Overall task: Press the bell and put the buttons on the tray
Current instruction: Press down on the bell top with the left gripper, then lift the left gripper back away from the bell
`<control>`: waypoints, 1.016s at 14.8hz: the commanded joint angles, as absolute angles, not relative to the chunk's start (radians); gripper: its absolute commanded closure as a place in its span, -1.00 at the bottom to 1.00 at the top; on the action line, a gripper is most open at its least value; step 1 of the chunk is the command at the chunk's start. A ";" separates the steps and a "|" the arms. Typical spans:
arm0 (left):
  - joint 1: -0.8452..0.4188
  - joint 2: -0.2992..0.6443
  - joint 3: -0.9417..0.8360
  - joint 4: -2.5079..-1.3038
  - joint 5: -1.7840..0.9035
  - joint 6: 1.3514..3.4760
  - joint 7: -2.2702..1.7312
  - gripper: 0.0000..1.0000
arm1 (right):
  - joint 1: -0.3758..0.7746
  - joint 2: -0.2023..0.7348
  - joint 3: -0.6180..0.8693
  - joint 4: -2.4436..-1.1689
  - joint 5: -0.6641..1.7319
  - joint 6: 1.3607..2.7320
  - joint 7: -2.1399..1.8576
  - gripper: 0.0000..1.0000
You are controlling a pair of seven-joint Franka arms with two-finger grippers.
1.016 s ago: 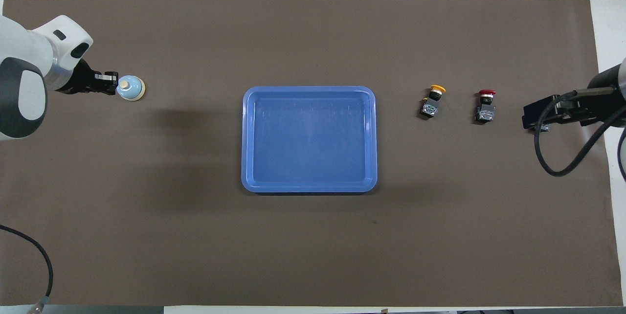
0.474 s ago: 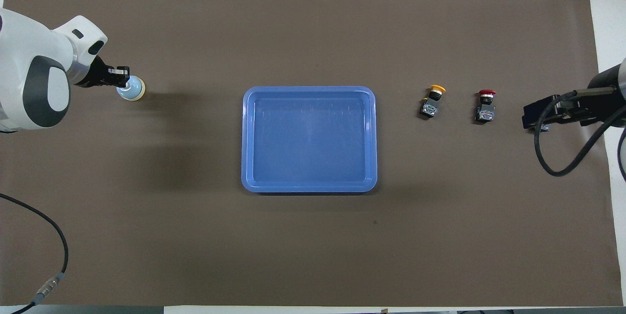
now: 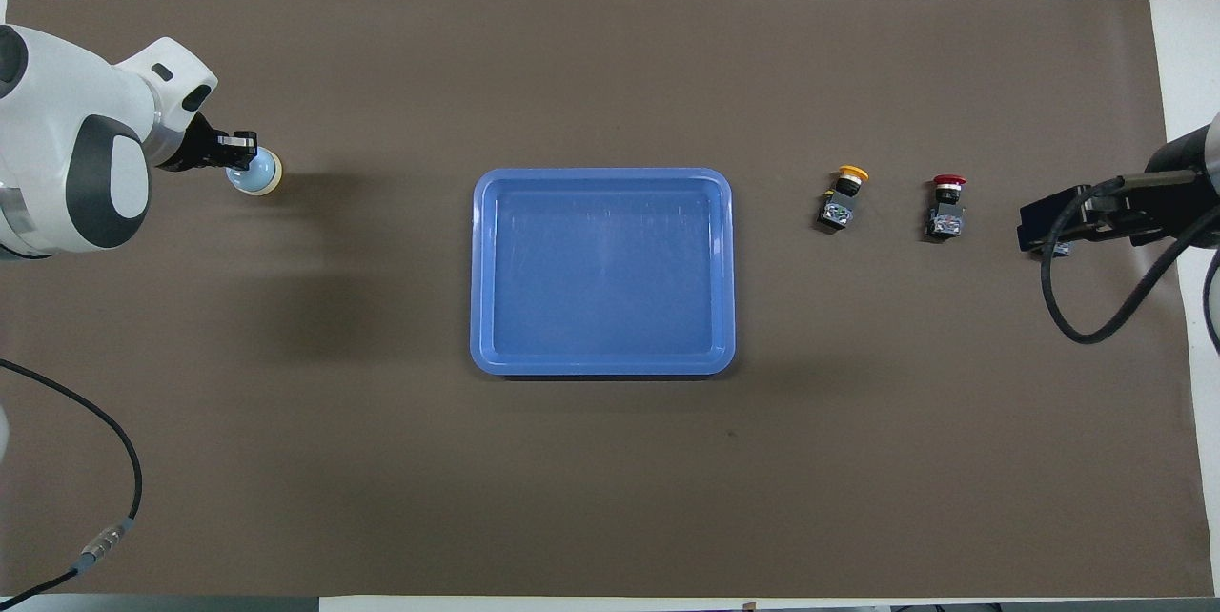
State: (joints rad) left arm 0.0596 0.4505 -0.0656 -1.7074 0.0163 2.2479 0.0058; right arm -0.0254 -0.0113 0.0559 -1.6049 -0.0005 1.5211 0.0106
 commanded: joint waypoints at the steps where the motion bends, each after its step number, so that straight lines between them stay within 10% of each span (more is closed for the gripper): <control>1: 0.069 0.468 -0.067 -1.741 0.035 2.315 0.018 1.00 | -0.043 -0.028 0.064 -1.624 0.005 1.523 -0.011 -1.00; 8: 0.066 0.378 -0.069 -1.669 0.037 2.108 0.020 1.00 | -0.043 -0.028 0.064 -1.624 0.005 1.523 -0.011 -1.00; 9: 0.066 0.327 -0.071 -1.669 0.035 2.056 0.018 0.84 | -0.043 -0.028 0.064 -1.624 0.003 1.523 -0.011 -1.00; 13: 0.051 0.169 -0.074 -1.677 0.034 1.881 0.009 -1.00 | -0.043 -0.028 0.064 -1.624 0.005 1.523 -0.011 -1.00; 15: 0.041 0.089 -0.075 -1.690 0.034 1.806 0.006 -1.00 | -0.043 -0.028 0.064 -1.624 0.003 1.523 -0.011 -1.00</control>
